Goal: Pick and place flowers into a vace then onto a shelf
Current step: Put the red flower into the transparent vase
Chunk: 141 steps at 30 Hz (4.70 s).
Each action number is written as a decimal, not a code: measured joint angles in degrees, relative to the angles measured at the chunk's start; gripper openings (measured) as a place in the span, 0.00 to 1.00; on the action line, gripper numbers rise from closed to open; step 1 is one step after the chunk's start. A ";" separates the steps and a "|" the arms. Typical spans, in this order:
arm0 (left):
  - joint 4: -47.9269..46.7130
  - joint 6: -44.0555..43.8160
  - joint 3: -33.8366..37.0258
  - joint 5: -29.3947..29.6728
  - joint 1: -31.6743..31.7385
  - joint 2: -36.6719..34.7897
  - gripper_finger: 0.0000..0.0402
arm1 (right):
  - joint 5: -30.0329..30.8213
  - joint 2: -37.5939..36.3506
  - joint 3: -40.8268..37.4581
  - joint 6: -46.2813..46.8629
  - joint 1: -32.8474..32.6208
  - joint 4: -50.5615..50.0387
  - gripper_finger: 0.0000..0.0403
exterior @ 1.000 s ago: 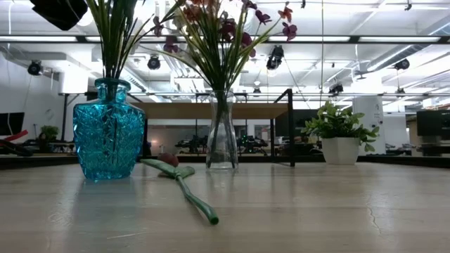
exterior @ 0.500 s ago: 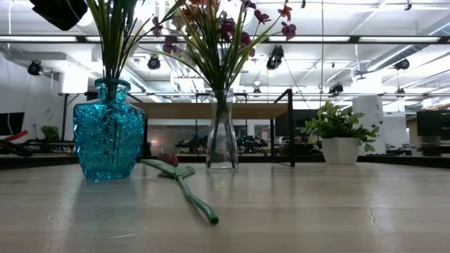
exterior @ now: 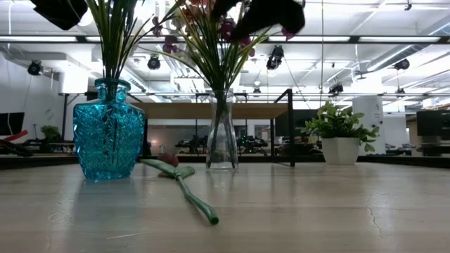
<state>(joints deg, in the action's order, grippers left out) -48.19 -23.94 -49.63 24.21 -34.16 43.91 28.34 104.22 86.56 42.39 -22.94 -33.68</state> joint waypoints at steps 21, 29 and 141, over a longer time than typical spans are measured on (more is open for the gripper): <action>31.02 11.77 17.54 3.40 -1.93 -14.95 0.33 | 6.36 8.38 0.00 0.33 -1.29 10.43 0.52; 44.66 19.19 25.65 -0.91 -1.93 -17.71 0.33 | 6.38 7.92 0.00 -2.78 -1.46 10.38 0.52; 52.90 24.92 48.96 -5.42 18.85 -41.98 0.33 | -4.86 14.77 0.04 -5.23 -4.55 -4.06 0.23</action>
<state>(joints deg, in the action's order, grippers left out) 4.70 0.97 -0.67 18.80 -15.31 1.93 23.48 118.99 86.60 37.16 -27.49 -37.74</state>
